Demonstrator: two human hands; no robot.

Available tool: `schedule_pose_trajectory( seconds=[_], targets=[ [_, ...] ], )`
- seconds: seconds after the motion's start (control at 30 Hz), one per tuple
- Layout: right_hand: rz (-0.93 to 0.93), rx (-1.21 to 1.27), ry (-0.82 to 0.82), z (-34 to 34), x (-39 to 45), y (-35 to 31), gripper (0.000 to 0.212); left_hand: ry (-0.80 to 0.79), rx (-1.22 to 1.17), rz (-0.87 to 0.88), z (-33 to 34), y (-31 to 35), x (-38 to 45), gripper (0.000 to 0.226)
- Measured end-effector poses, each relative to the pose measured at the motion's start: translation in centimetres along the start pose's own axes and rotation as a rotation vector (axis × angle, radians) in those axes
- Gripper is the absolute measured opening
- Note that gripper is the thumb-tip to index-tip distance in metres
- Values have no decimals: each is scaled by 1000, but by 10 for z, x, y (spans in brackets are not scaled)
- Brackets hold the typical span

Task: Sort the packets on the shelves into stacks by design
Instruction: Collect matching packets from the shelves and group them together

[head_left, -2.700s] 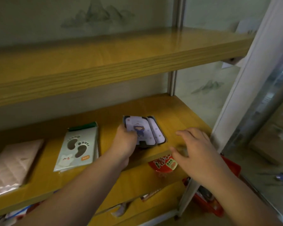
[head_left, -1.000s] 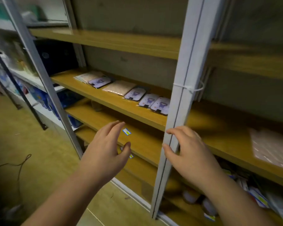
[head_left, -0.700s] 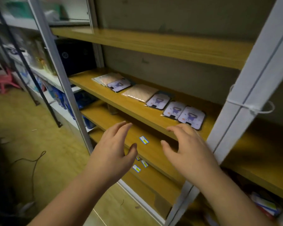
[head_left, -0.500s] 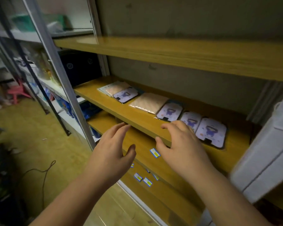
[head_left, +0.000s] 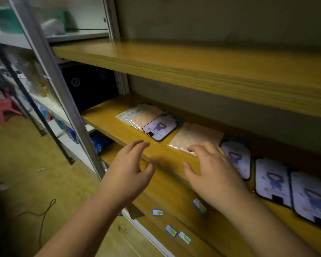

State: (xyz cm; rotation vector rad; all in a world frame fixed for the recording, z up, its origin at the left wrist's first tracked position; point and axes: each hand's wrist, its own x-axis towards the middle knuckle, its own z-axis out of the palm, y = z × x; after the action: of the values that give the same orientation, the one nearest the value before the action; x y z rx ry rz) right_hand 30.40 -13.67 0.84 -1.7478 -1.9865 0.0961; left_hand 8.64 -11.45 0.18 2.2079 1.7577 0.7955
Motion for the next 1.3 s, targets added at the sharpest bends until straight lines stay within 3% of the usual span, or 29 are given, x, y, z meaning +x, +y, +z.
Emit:
schedule_pose_trajectory(
  seconds=[0.27,0.47,0.6,0.73,1.03,1.2,1.3],
  targets=[
    [188,-38,29,44,50,-30,40,-47,-10,152,30,-73,123,47],
    [296,-85,78,61,64,-47,42,-104,484,197,60,-72,178,84],
    [361,-120,114,66,67,-51,41,-77,459,265,68,-72,186,82],
    [427,-126,121,66,61,-52,44,-183,220,204,58,-77,199,95],
    [763,-228,69,40,46,-19,50,-491,-696,-118,18,-86,186,97],
    [840,-268,1,44,56,-16,51,-578,-1181,-388,11,-79,163,75],
    [862,-437,-1,53,64,-17,64,-562,-1330,-444,12,-81,157,43]
  ],
)
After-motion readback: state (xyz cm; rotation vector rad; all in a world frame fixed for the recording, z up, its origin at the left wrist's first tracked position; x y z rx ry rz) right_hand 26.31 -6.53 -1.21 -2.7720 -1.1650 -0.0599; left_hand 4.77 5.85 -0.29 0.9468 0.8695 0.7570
